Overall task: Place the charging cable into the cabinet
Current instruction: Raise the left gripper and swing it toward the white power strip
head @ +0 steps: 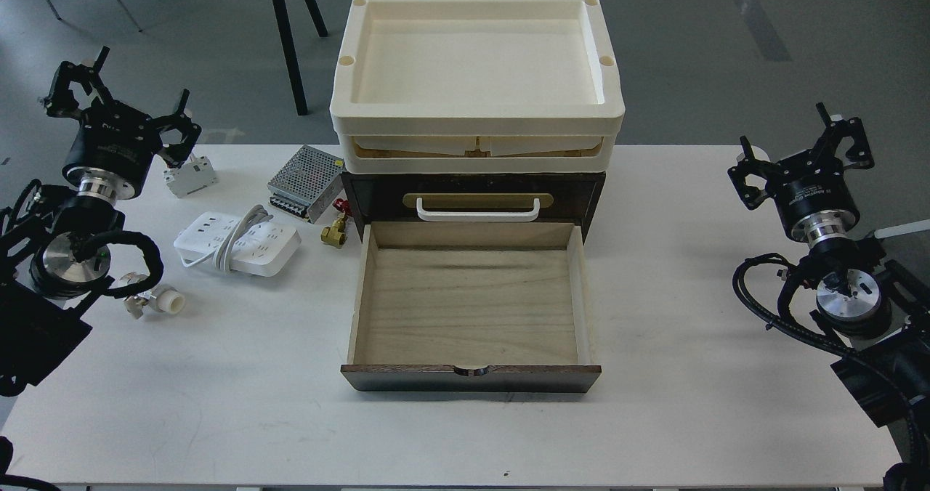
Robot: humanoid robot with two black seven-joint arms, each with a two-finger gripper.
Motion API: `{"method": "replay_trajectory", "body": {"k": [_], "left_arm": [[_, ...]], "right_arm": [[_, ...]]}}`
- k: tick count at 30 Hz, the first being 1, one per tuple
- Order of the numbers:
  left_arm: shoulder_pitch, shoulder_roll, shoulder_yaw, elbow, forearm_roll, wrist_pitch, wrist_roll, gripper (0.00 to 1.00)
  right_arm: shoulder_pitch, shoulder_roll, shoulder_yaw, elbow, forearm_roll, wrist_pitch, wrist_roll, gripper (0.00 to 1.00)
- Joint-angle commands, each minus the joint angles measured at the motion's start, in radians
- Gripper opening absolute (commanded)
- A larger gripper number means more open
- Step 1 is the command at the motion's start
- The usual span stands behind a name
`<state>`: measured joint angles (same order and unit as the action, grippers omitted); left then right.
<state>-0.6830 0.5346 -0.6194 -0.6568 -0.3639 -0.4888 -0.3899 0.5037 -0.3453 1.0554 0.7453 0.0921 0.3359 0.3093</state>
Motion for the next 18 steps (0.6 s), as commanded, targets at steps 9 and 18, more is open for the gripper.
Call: {"method": "replay_trajectory", "body": {"k": [9,18], "left_arm": [[-0.01,0.005,-0.037,-0.012,0.008,0.0,0.006,1.0],[-0.136,0.172,-0.026,-0.096,0.359,0.0,0.031,0.98]], "right_arm": [[-0.001,0.005,-0.003,-0.003,0.0,-0.005,0.001,1.0],[0.001,0.008,-0.011,-0.004,-0.002,-0.006,0.001,1.0]]}}
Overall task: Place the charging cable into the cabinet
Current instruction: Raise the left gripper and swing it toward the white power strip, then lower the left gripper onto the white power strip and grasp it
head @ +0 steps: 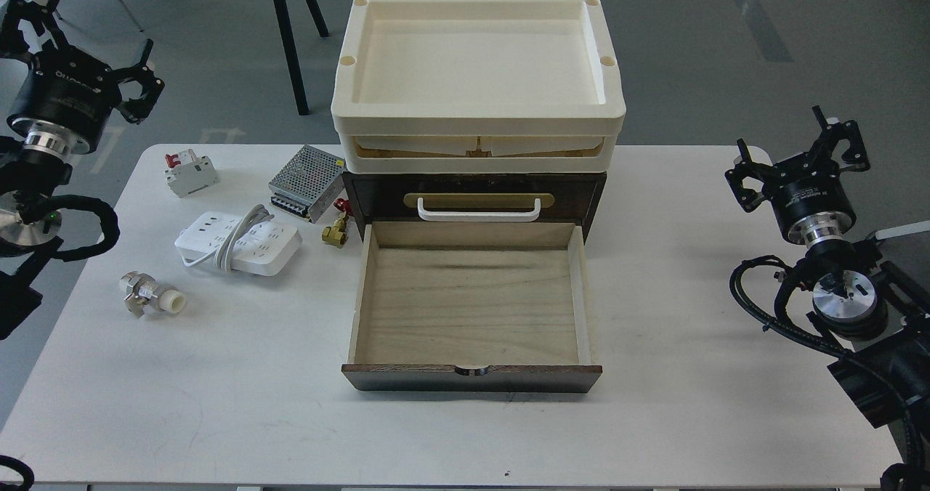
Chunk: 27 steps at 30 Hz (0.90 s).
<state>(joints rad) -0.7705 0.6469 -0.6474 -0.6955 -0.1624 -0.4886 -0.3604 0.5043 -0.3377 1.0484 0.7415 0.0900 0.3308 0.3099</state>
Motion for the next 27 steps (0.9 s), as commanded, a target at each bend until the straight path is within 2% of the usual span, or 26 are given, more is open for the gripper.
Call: {"method": "replay_trajectory", "body": {"k": [1,5,9,11,13,16,20,25,27], "left_arm": [[-0.053,0.083,0.002,-0.073,0.222,0.0,0.001,0.98],[-0.072,0.125,0.0,-0.101,0.62,0.0,-0.003,0.97],[-0.079,0.175,-0.003,-0.168,1.043,0.0,-0.035,0.98],[-0.079,0.185,0.002,-0.193,1.182,0.0,-0.058,0.97],[-0.075,0.181,0.003,-0.203,1.297,0.008,-0.055,0.97],[-0.069,0.178,0.04,-0.203,1.493,0.077,-0.048,0.98],[-0.069,0.129,0.196,-0.193,1.803,0.24,-0.045,0.98],[-0.069,0.073,0.342,-0.131,1.885,0.315,-0.043,0.97],[-0.069,0.048,0.389,-0.095,1.89,0.37,-0.043,0.96]], "right_arm": [[0.0,0.0,-0.004,0.001,0.001,-0.001,0.0,1.0],[-0.001,0.0,-0.004,0.003,-0.001,-0.003,0.0,1.0],[-0.001,0.0,-0.002,0.001,0.001,-0.003,0.0,1.0],[-0.001,0.0,-0.004,0.001,-0.001,-0.003,0.0,1.0],[-0.001,0.0,-0.005,0.001,-0.001,-0.003,0.0,1.0],[-0.001,0.002,-0.007,0.001,-0.001,-0.003,0.0,1.0],[0.0,0.002,-0.007,0.001,-0.001,-0.006,0.0,1.0],[0.0,0.0,-0.007,0.002,-0.001,-0.012,0.0,1.0],[0.0,0.002,-0.007,0.003,-0.001,-0.012,0.0,1.0]]}}
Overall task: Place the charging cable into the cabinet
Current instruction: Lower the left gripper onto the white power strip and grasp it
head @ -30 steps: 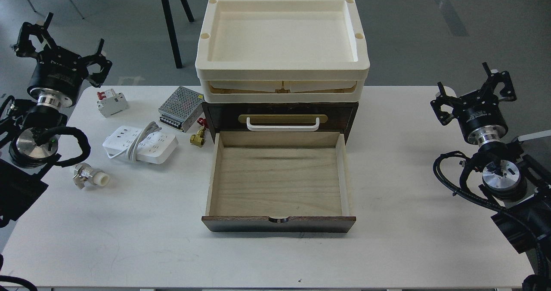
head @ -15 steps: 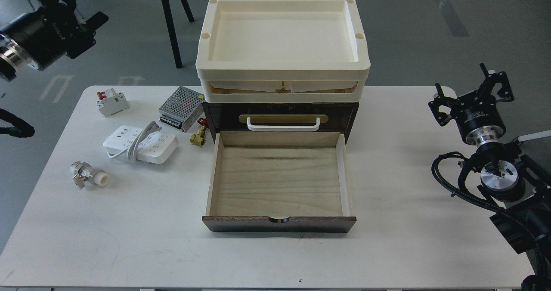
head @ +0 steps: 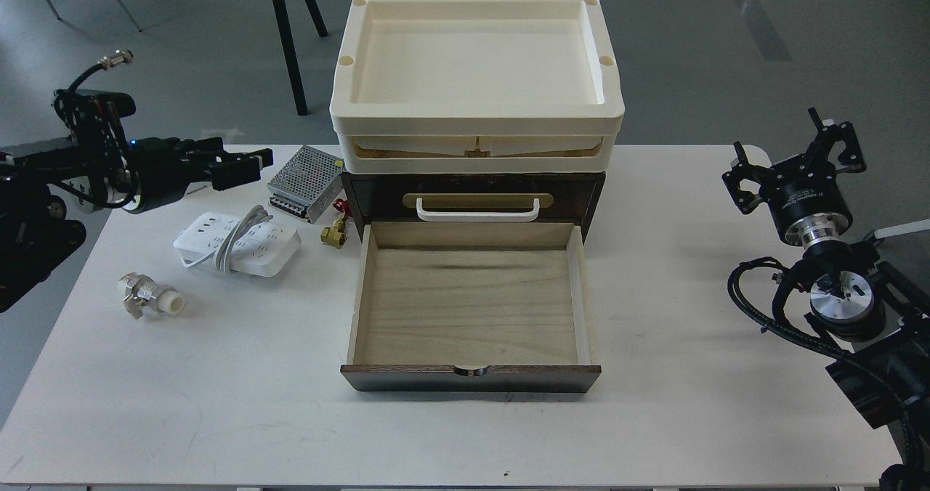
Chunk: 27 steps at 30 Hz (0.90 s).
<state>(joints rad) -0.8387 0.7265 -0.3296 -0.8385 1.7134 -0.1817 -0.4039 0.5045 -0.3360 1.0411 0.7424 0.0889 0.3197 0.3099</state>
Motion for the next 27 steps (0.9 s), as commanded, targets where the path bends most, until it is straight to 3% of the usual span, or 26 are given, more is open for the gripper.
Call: {"method": "replay_trajectory", "body": {"k": [1,5,8,17,19,27], "left_arm": [[0.0,-0.05,0.101,0.07,0.021,0.102,0.003,0.95],[0.0,-0.119,0.234,0.203,0.049,0.198,0.025,0.93],[0.0,-0.157,0.299,0.286,0.038,0.234,0.02,0.85],[0.003,-0.19,0.307,0.341,0.034,0.231,0.02,0.5],[0.004,-0.188,0.308,0.352,0.04,0.229,0.013,0.37],[0.009,-0.19,0.348,0.384,0.037,0.228,0.01,0.38]], "right_arm": [[0.0,0.0,0.0,0.0,0.0,-0.001,0.0,1.0],[0.0,0.0,-0.001,0.0,0.0,-0.001,0.0,1.0],[0.0,0.0,-0.003,0.0,0.0,-0.001,0.0,1.0],[0.0,0.0,-0.004,0.0,-0.001,-0.001,0.0,1.0],[0.0,0.0,-0.004,0.002,-0.001,-0.001,0.0,1.0],[0.0,0.0,-0.003,0.002,-0.001,-0.001,0.0,1.0]]}}
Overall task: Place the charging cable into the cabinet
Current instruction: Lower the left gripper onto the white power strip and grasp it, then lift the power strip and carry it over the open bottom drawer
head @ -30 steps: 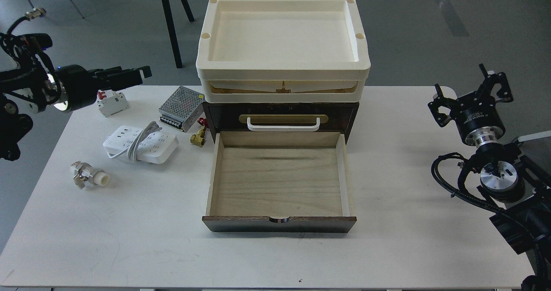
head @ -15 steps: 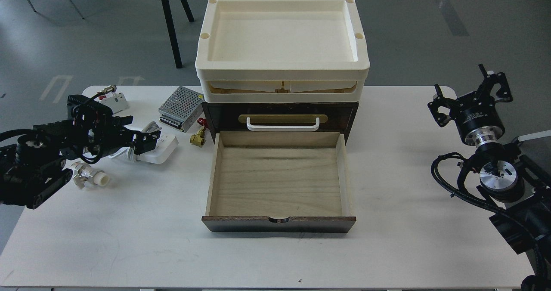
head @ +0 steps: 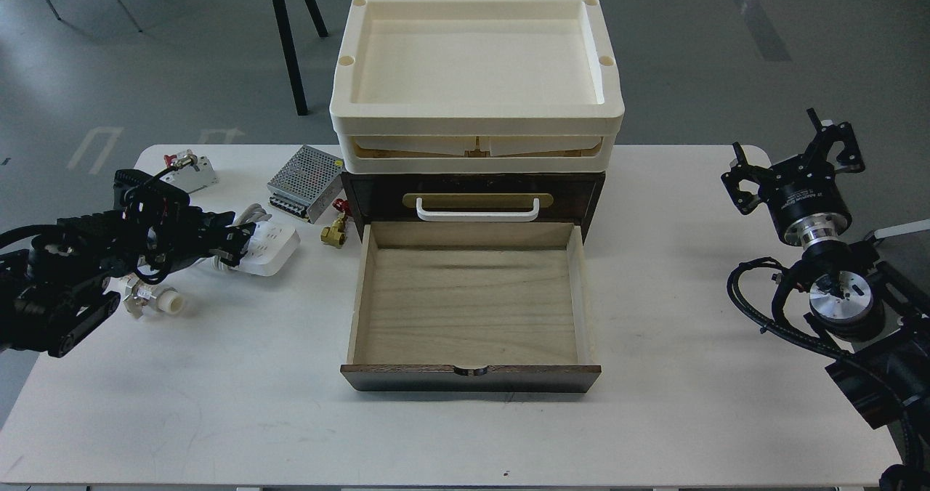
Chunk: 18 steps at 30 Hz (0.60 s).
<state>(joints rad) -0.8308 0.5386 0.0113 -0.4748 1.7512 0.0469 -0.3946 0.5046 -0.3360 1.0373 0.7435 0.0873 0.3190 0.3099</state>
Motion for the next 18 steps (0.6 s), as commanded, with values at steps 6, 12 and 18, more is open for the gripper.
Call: {"method": "replay_trajectory", "body": {"k": [6,12,18], "left_arm": [[-0.001,-0.019,0.003,0.058,-0.007,-0.002,-0.015,0.23],[-0.014,-0.019,-0.008,0.051,-0.009,-0.047,-0.023,0.1],[-0.027,-0.006,-0.013,0.05,-0.2,-0.087,-0.094,0.09]], "right_arm": [[0.0,0.0,0.001,0.0,0.0,0.0,0.0,1.0],[0.0,0.0,0.0,0.0,0.0,0.0,0.0,1.0],[0.0,0.0,0.001,0.0,0.0,0.0,0.0,1.0]]}}
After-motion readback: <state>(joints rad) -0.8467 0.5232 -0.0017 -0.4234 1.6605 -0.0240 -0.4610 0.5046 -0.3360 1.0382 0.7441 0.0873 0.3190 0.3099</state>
